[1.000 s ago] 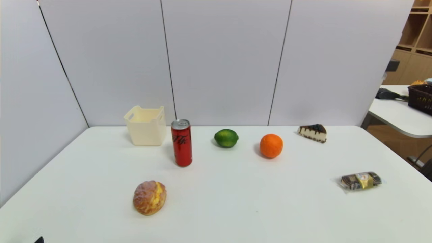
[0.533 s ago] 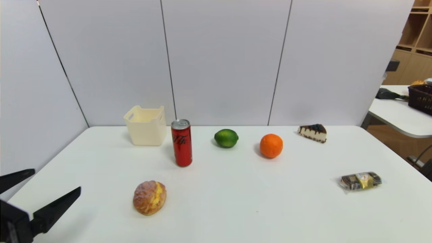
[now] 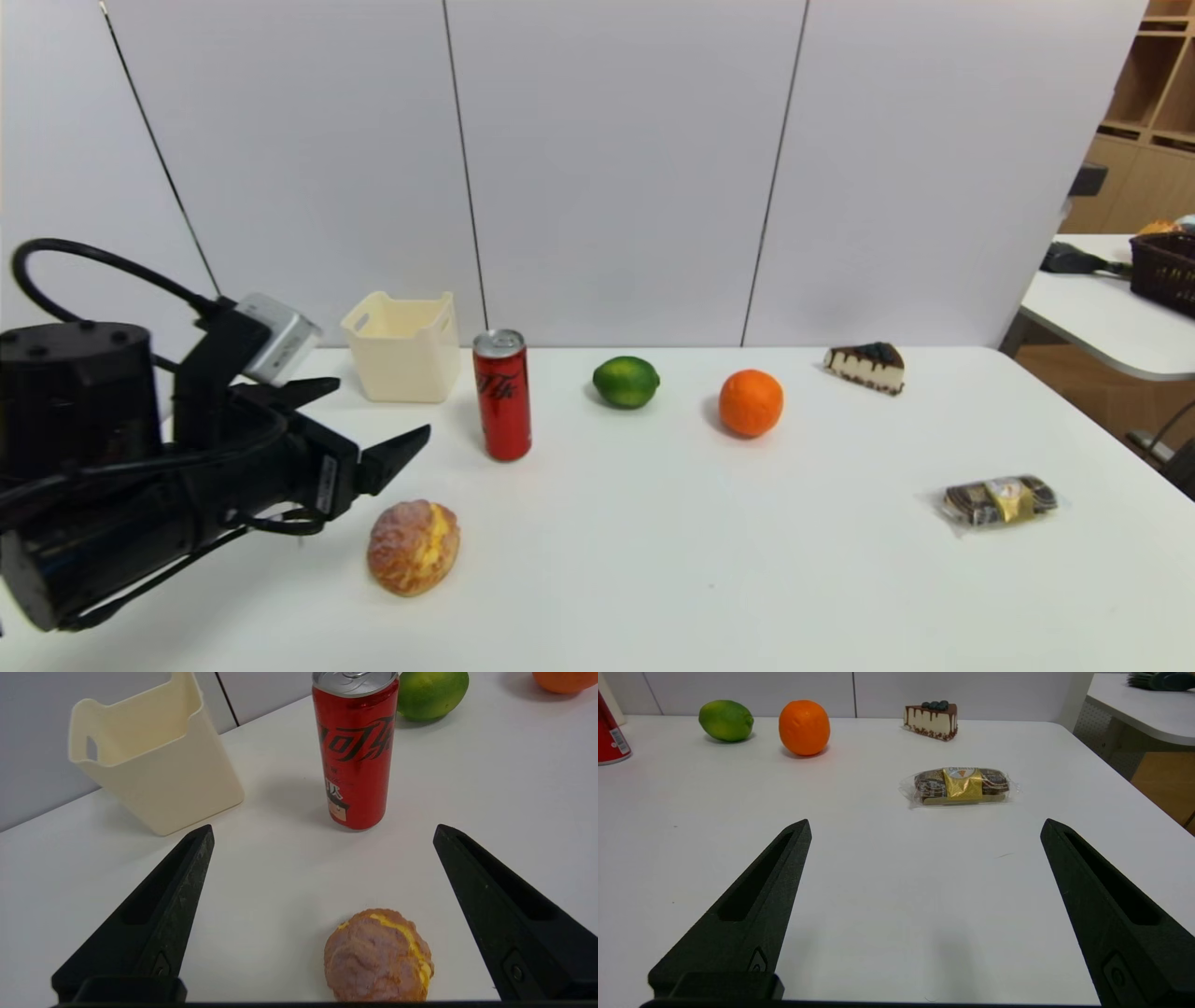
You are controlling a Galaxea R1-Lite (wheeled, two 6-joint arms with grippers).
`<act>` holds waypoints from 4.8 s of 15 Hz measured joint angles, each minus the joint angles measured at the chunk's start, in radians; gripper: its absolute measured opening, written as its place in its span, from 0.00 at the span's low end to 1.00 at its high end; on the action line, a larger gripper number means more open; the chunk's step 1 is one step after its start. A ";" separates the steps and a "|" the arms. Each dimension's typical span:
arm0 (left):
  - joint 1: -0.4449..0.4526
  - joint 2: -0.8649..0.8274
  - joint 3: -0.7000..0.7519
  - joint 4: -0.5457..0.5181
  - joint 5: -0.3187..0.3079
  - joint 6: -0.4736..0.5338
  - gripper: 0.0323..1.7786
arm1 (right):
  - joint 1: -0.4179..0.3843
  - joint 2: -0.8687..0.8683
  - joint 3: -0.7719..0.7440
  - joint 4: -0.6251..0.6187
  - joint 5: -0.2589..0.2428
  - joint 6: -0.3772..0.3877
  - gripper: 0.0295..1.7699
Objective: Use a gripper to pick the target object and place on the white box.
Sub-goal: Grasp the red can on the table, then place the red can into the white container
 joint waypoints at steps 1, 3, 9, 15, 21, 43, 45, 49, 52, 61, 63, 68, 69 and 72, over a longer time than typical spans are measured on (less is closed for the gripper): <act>-0.015 0.060 -0.002 -0.079 0.000 0.000 0.95 | 0.000 0.000 0.000 0.000 0.000 0.000 0.96; -0.034 0.163 -0.002 -0.236 0.000 -0.003 0.95 | -0.001 0.000 0.000 0.000 0.000 0.000 0.96; -0.065 0.347 0.002 -0.504 0.000 -0.076 0.95 | 0.000 0.000 0.000 0.000 0.000 0.000 0.96; -0.066 0.461 -0.002 -0.622 0.004 -0.117 0.95 | -0.001 0.000 0.000 0.000 0.000 0.000 0.96; -0.062 0.560 -0.081 -0.635 0.004 -0.127 0.95 | 0.000 0.000 0.000 0.000 0.000 0.000 0.96; -0.033 0.695 -0.231 -0.697 0.004 -0.126 0.55 | -0.001 0.000 0.000 0.000 0.000 0.000 0.96; -0.033 0.695 -0.231 -0.697 0.004 -0.126 0.55 | -0.001 0.000 0.000 0.000 0.000 0.000 0.96; -0.026 0.686 -0.230 -0.689 0.004 -0.126 0.55 | 0.000 0.000 0.000 0.000 0.000 0.000 0.96; -0.001 0.644 -0.231 -0.676 0.001 -0.117 0.55 | 0.000 0.000 0.000 0.000 0.000 0.000 0.96; 0.117 0.457 -0.336 -0.487 0.001 -0.116 0.55 | 0.000 0.000 0.000 0.000 0.000 0.000 0.96; 0.122 0.430 -0.343 -0.475 0.001 -0.117 0.55 | 0.000 0.000 0.000 0.000 0.000 0.000 0.96; 0.159 0.387 -0.365 -0.465 0.000 -0.114 0.55 | 0.000 0.000 0.000 -0.001 0.000 0.000 0.96; 0.170 0.383 -0.373 -0.449 0.000 -0.113 0.55 | 0.000 0.000 0.000 0.000 0.000 0.000 0.96; 0.210 0.382 -0.407 -0.431 -0.001 -0.109 0.55 | 0.000 0.000 0.000 0.000 0.000 0.000 0.96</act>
